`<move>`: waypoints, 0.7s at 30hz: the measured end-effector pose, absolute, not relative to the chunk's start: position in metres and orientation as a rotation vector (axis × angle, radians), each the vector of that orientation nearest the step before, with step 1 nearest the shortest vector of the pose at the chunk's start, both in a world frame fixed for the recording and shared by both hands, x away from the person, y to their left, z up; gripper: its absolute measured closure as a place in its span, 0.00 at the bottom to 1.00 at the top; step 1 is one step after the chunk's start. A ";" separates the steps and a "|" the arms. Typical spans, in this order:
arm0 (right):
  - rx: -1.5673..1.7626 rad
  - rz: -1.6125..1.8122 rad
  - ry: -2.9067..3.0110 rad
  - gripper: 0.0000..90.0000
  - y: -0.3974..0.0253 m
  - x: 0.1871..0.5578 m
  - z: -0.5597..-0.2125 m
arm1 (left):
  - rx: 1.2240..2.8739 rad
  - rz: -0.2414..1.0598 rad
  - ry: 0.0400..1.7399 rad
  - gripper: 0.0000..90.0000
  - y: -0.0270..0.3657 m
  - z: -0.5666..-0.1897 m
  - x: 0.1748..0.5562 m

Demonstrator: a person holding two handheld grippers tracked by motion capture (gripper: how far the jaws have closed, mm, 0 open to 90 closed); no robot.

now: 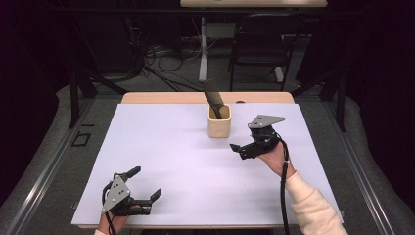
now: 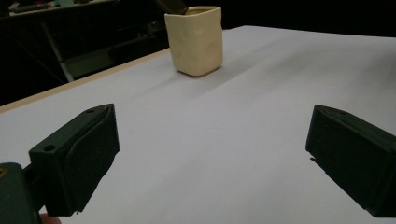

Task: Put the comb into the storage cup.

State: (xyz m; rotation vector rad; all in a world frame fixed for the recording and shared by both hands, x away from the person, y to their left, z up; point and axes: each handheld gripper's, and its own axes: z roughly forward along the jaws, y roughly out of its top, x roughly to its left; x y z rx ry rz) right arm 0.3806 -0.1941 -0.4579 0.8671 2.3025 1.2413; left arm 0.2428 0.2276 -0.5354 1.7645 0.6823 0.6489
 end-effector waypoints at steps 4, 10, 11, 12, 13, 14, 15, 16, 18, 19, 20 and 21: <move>0.870 1.242 2.301 0.00 -0.201 0.373 -0.461 | 1.767 0.649 0.680 0.03 0.228 -0.535 0.243; 0.852 1.226 2.309 0.00 -0.207 0.364 -0.468 | 1.771 0.649 0.683 0.03 0.227 -0.536 0.243; 0.857 1.229 2.312 0.00 -0.208 0.362 -0.469 | 1.769 0.649 0.685 0.03 0.227 -0.536 0.243; 0.855 1.228 2.315 0.00 -0.209 0.360 -0.471 | 1.770 0.650 0.684 0.03 0.227 -0.536 0.243; 0.853 1.225 2.316 0.00 -0.209 0.358 -0.472 | 1.771 0.647 0.685 0.03 0.227 -0.536 0.243; 0.853 1.225 2.318 0.00 -0.210 0.357 -0.473 | 1.772 0.648 0.684 0.03 0.227 -0.536 0.243; 0.849 1.212 2.324 0.00 -0.211 0.353 -0.476 | 1.772 0.649 0.684 0.03 0.226 -0.536 0.243; 0.849 1.212 2.324 0.00 -0.211 0.353 -0.476 | 1.773 0.649 0.683 0.03 0.227 -0.536 0.243; 0.834 1.201 2.317 0.00 -0.211 0.350 -0.479 | 1.773 0.646 0.688 0.03 0.226 -0.536 0.243; 0.828 1.198 2.320 0.00 -0.212 0.349 -0.480 | 1.773 0.644 0.687 0.03 0.226 -0.536 0.243; 0.830 1.191 2.326 0.00 -0.212 0.347 -0.481 | 1.774 0.645 0.685 0.03 0.226 -0.536 0.243; 0.830 1.188 2.323 0.00 -0.213 0.346 -0.483 | 1.774 0.645 0.687 0.03 0.226 -0.536 0.243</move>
